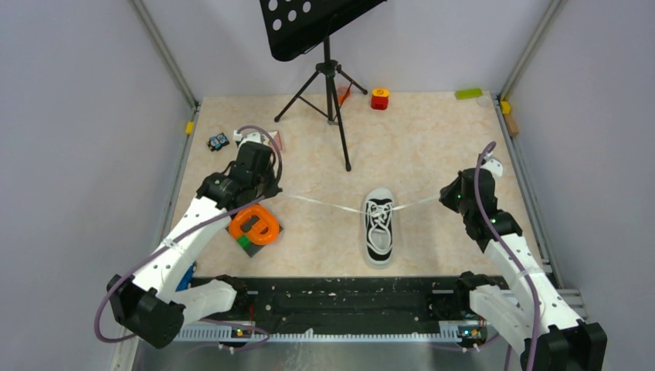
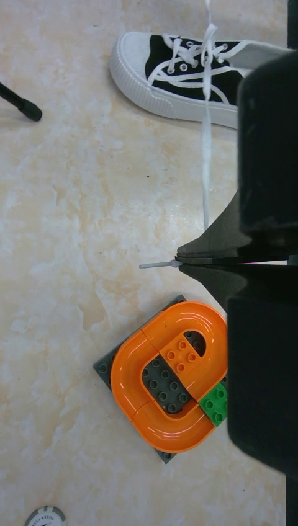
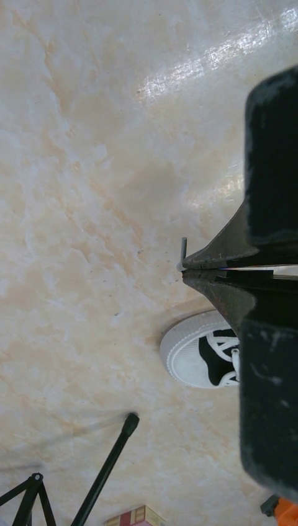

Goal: Tie the shoes
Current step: Tie the shoelace on the shoe.

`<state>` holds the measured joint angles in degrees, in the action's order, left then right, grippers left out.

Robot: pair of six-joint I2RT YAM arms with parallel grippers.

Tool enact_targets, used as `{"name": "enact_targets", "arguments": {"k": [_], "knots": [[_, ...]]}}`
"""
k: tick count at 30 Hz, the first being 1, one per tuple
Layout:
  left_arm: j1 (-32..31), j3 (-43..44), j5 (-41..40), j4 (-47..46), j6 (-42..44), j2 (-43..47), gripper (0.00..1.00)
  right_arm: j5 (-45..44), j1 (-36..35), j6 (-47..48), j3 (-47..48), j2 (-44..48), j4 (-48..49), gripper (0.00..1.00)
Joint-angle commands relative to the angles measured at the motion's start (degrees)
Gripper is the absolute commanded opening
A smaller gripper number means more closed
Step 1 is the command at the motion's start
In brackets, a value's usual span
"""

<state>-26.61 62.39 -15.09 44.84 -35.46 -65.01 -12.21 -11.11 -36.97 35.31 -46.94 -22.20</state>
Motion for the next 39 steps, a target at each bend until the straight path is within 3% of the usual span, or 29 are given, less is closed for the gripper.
{"name": "enact_targets", "arguments": {"k": [1, 6, 12, 19, 30, 39], "knots": [[0.28, 1.61, 2.63, 1.26, 3.5, 3.4, 0.0, -0.9, 0.47, 0.98, 1.89, 1.03, 0.92, 0.0], [0.16, 4.79, 10.11, -1.84, 7.88, 7.11, 0.0, -0.09, 0.44, 1.05, 3.07, 1.53, 0.48, 0.0], [-0.01, 12.86, 21.83, -5.12, 7.69, 4.8, 0.0, 2.17, 0.47, -0.25, 6.02, 2.01, 0.16, 0.0], [-1.61, 15.4, 33.76, -13.63, 7.22, 4.74, 0.0, 3.77, 0.44, -0.72, 6.4, 1.85, 0.12, 0.0], [-1.73, 16.94, 40.11, -17.39, 4.08, 9.09, 0.0, 11.69, 0.47, -3.68, 6.14, -0.73, 4.7, 0.0], [-1.71, 18.13, 38.42, -17.29, 3.51, 10.4, 0.0, 8.68, 0.47, -3.01, 8.22, -2.04, 5.34, 0.0]]}}
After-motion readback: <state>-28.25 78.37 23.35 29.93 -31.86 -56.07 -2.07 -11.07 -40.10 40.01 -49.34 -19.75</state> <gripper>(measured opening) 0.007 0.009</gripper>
